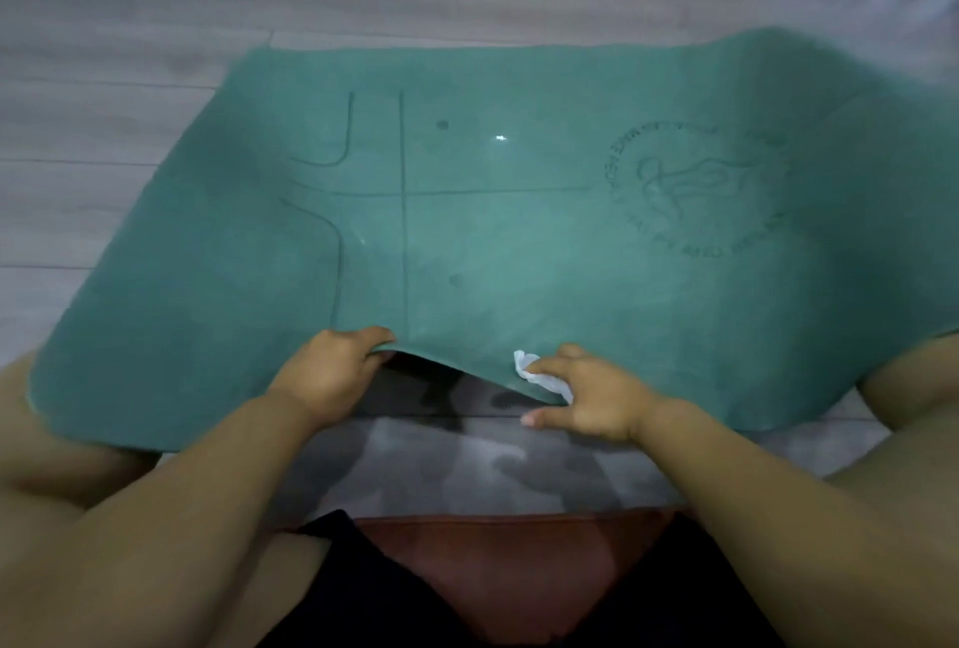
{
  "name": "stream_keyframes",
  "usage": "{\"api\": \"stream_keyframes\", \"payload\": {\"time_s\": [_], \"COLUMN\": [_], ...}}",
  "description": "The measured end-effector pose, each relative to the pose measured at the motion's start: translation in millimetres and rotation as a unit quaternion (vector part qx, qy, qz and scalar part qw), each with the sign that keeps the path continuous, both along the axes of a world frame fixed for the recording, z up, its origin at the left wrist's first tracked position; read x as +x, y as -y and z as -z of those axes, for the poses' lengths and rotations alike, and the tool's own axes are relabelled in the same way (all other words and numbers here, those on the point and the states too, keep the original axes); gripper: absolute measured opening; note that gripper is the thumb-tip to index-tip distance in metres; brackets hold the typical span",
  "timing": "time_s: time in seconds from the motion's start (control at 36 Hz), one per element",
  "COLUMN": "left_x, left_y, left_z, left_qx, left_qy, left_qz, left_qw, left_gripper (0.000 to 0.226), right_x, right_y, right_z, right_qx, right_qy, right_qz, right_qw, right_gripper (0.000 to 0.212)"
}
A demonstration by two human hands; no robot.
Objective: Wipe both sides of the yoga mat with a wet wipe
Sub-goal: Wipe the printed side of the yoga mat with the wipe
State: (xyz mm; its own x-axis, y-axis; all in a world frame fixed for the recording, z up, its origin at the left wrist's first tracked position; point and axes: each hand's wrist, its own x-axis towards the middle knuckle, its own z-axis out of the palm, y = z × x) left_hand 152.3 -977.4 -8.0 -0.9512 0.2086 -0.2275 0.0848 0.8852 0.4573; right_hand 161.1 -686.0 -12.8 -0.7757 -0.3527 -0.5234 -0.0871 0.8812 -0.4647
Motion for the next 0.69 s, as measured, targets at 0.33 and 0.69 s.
{"api": "stream_keyframes", "payload": {"time_s": [0.33,0.69], "left_x": [-12,-19], "left_y": [1,-23], "left_z": [-27,-52], "left_qx": [0.050,0.164], "left_qy": [-0.061,-0.016], "left_qz": [-0.051,0.073], "left_qw": [0.996,0.984], "left_gripper": [0.025,0.052], "right_x": [-38,-67], "right_y": [-10,12], "right_z": [-82,-215], "right_qx": [0.232,0.272], "right_qy": [-0.241,-0.475], "right_qz": [-0.008,-0.040], "right_qw": [0.942,0.836], "right_gripper": [0.038,0.041]}}
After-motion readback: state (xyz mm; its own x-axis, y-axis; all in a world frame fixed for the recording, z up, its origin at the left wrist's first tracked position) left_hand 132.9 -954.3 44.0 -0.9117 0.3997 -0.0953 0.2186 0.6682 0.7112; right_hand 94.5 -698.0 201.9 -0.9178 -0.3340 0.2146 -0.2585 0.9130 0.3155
